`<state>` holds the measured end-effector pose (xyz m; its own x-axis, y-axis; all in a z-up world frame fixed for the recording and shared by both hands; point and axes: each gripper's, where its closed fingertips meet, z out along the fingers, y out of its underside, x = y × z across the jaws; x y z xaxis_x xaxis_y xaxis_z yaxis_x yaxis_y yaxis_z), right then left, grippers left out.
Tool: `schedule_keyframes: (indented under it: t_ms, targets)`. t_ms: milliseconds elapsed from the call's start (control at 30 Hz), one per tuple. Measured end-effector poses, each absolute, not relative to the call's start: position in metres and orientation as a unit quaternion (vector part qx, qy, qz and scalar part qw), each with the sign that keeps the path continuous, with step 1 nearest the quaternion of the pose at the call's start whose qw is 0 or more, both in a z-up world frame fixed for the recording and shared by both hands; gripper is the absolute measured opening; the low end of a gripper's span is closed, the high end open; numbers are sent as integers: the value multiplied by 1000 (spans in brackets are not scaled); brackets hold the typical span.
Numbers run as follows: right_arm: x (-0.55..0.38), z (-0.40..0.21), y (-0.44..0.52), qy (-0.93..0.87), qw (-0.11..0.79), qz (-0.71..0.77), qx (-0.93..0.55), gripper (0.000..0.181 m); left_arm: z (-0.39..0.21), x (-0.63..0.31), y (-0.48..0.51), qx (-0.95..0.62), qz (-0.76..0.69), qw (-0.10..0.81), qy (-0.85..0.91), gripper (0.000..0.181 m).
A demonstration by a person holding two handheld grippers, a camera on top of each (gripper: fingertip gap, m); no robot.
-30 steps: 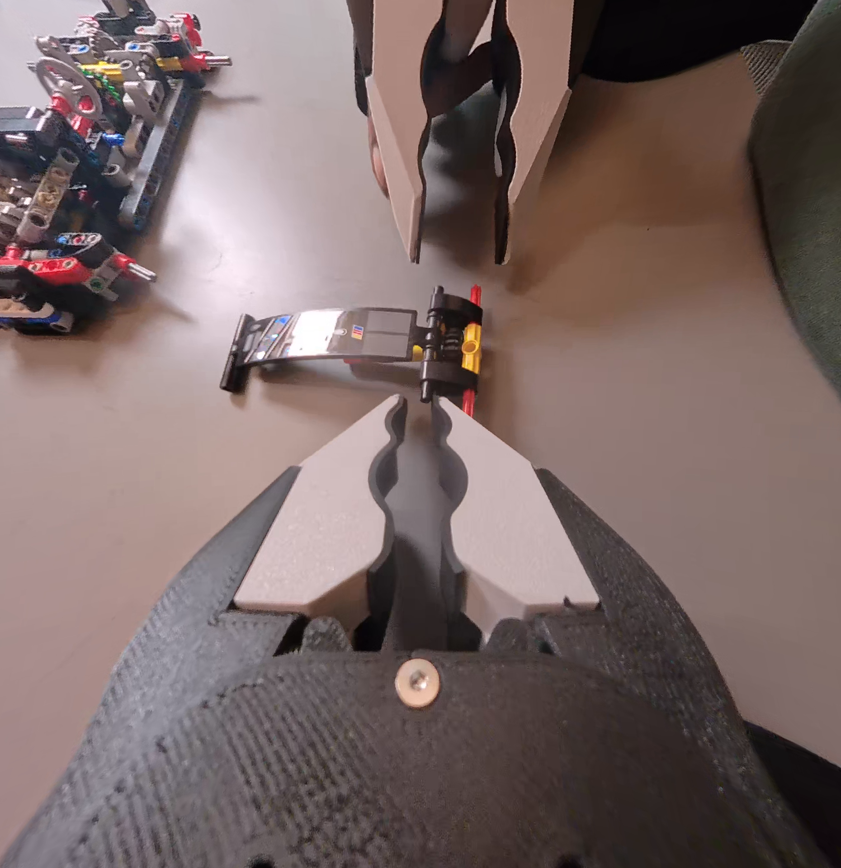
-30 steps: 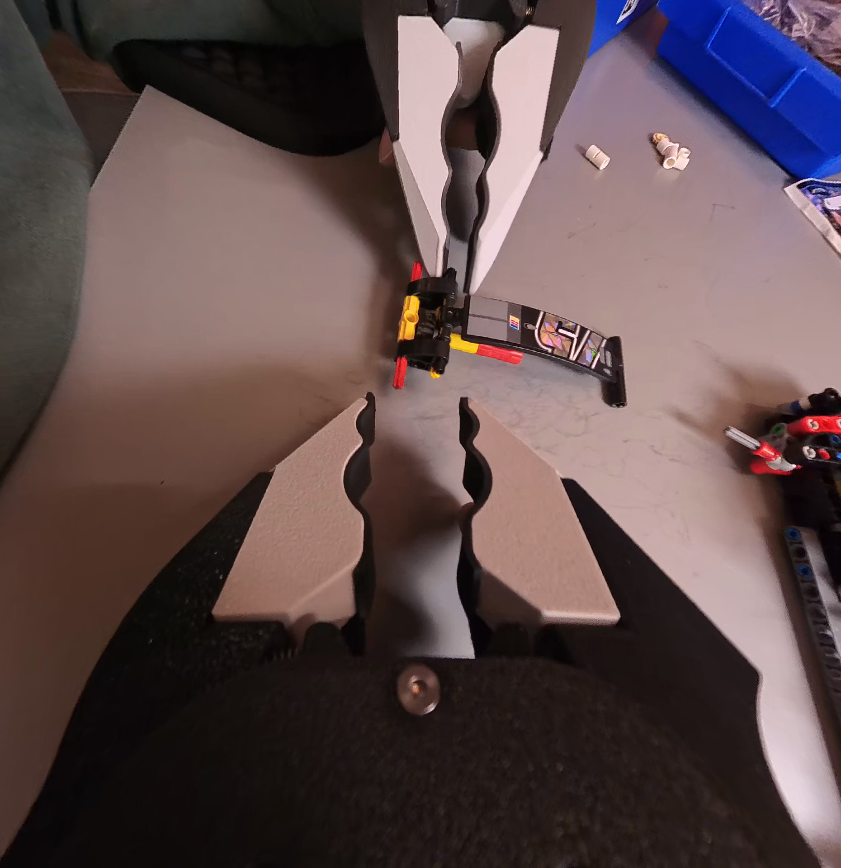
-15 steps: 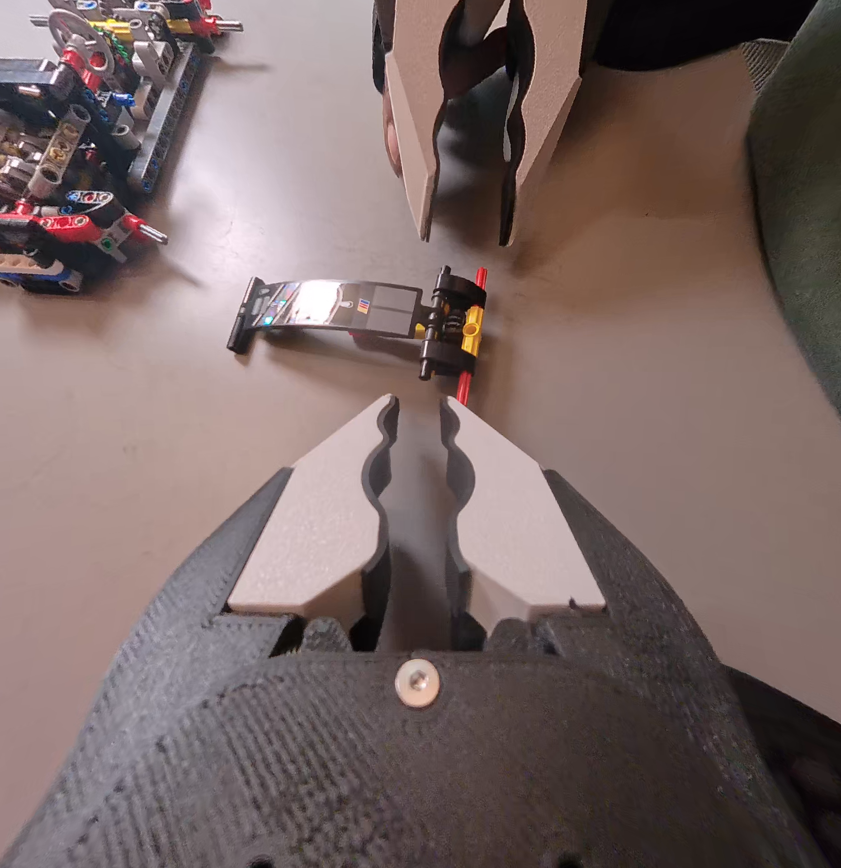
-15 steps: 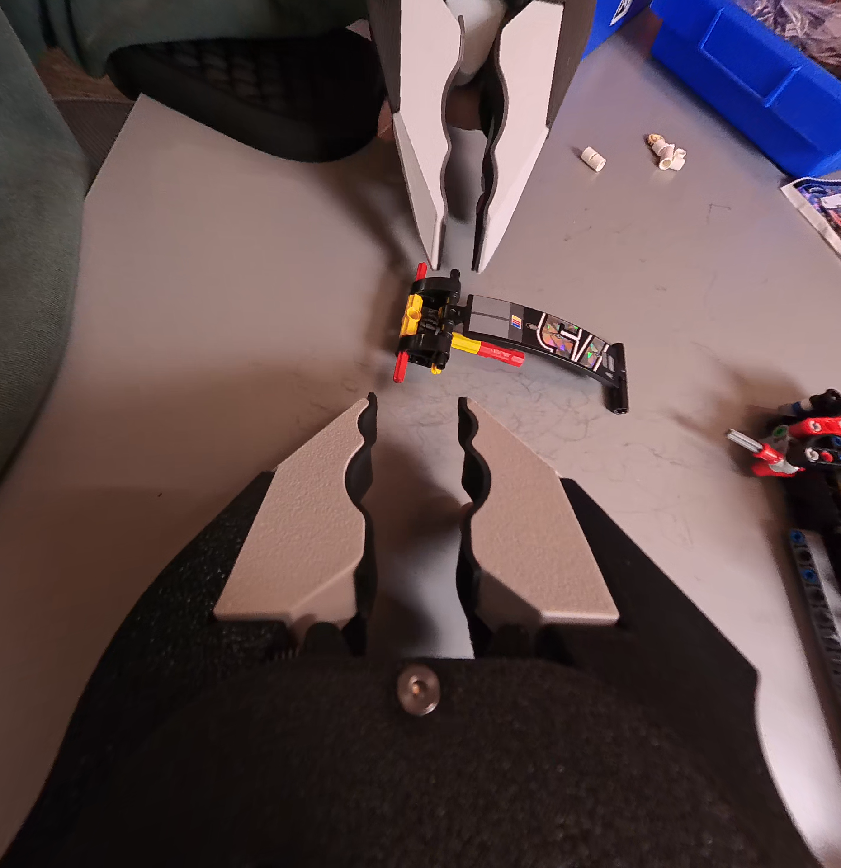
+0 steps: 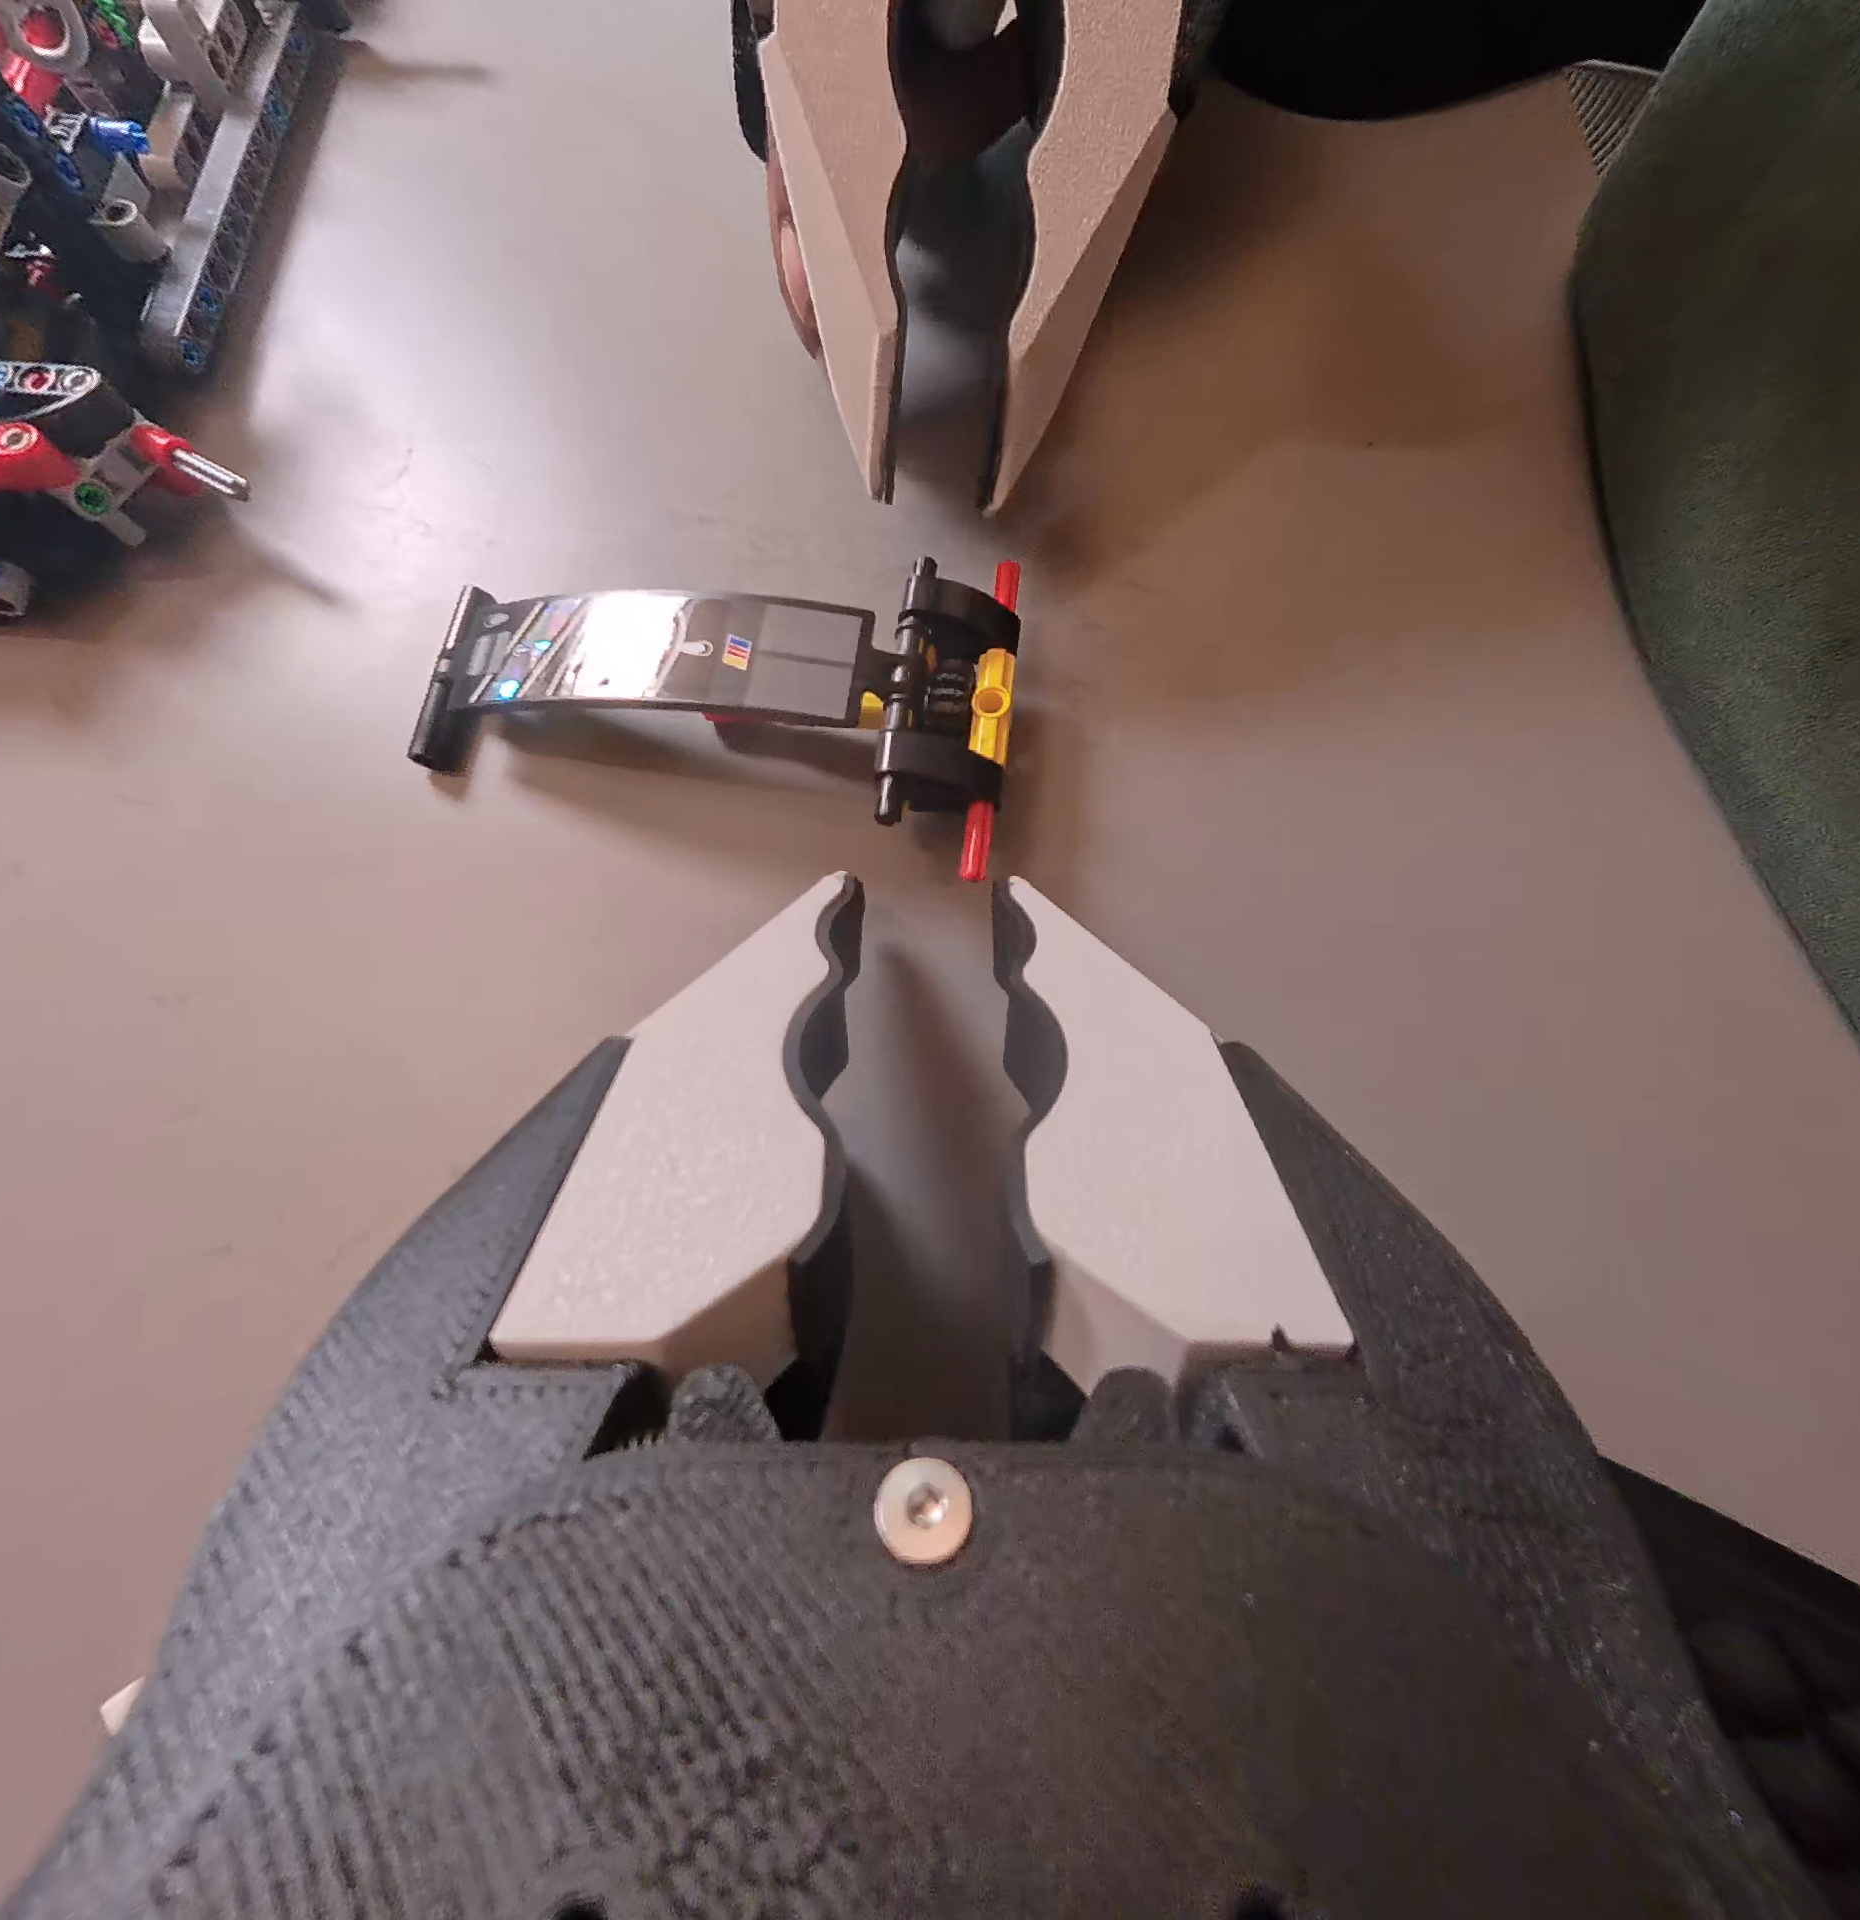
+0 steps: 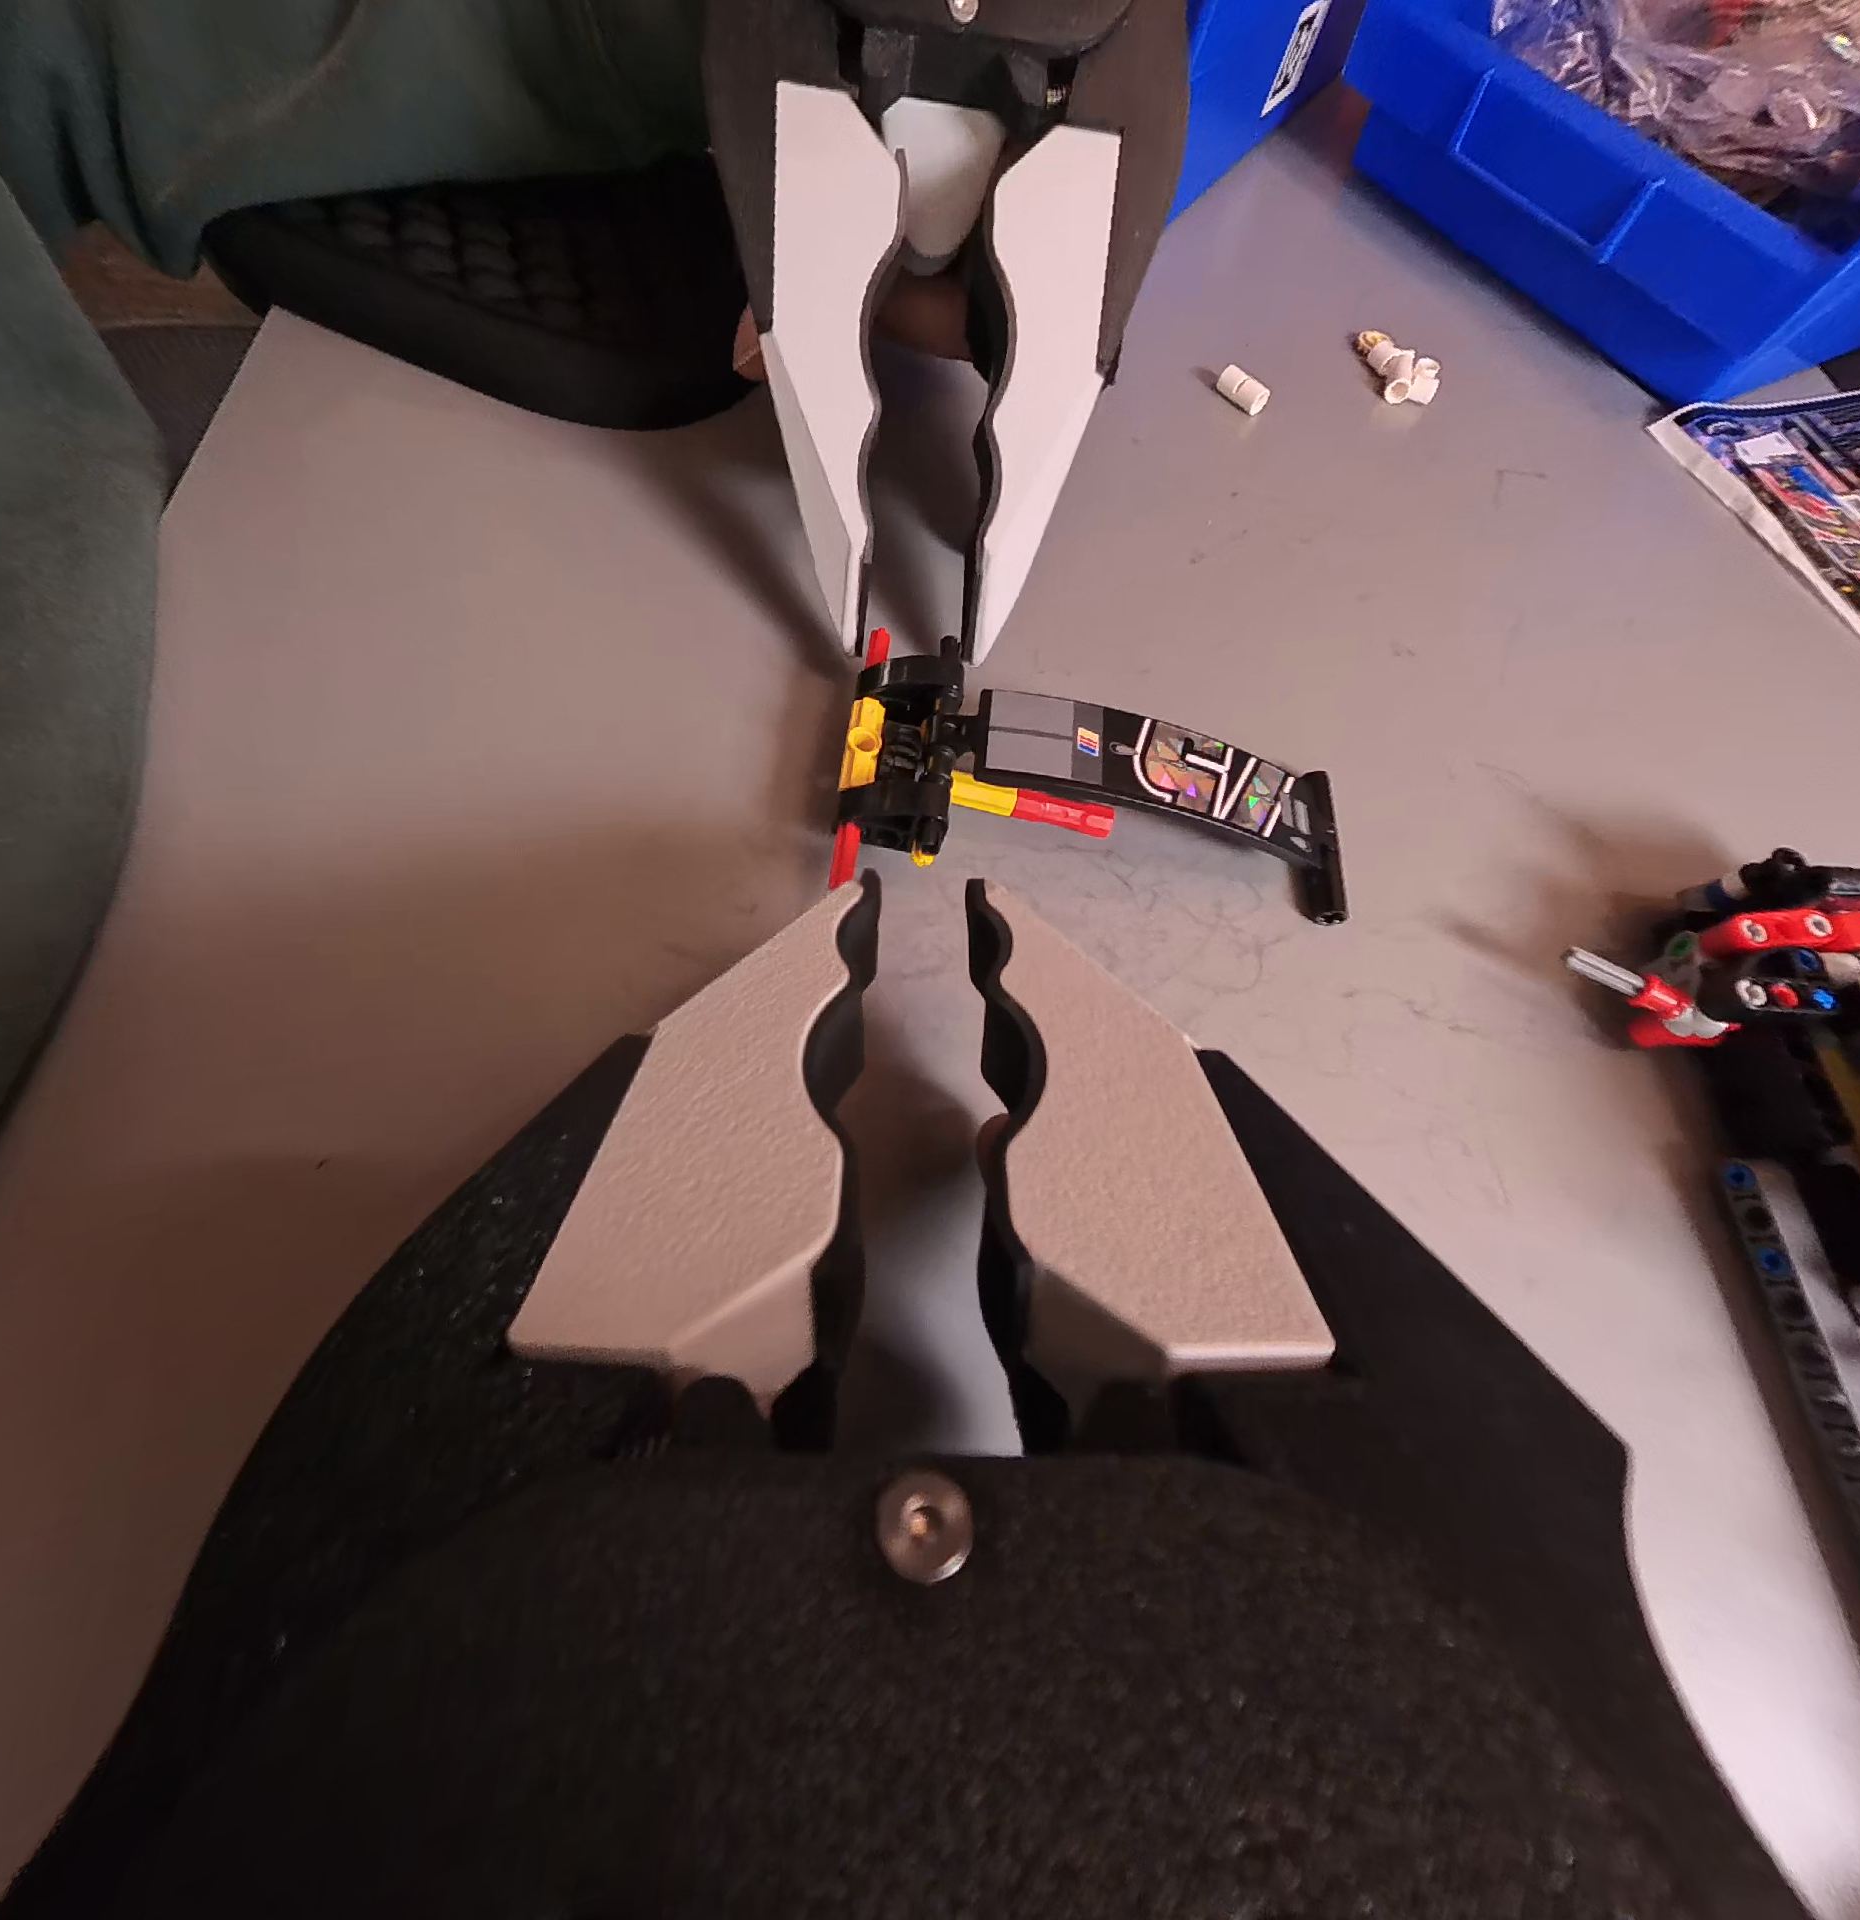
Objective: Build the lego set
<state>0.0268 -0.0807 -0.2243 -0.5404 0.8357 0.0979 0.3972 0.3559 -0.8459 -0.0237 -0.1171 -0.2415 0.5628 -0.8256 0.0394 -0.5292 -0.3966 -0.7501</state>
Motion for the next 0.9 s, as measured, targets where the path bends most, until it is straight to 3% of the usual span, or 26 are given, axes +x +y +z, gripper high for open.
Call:
schedule_keyframes:
  t_ms: [900]
  targets:
    - [20, -215, -83, -749, 251, 444, -423, 0, -237, -10, -108, -796, -209, 385, 417, 19]
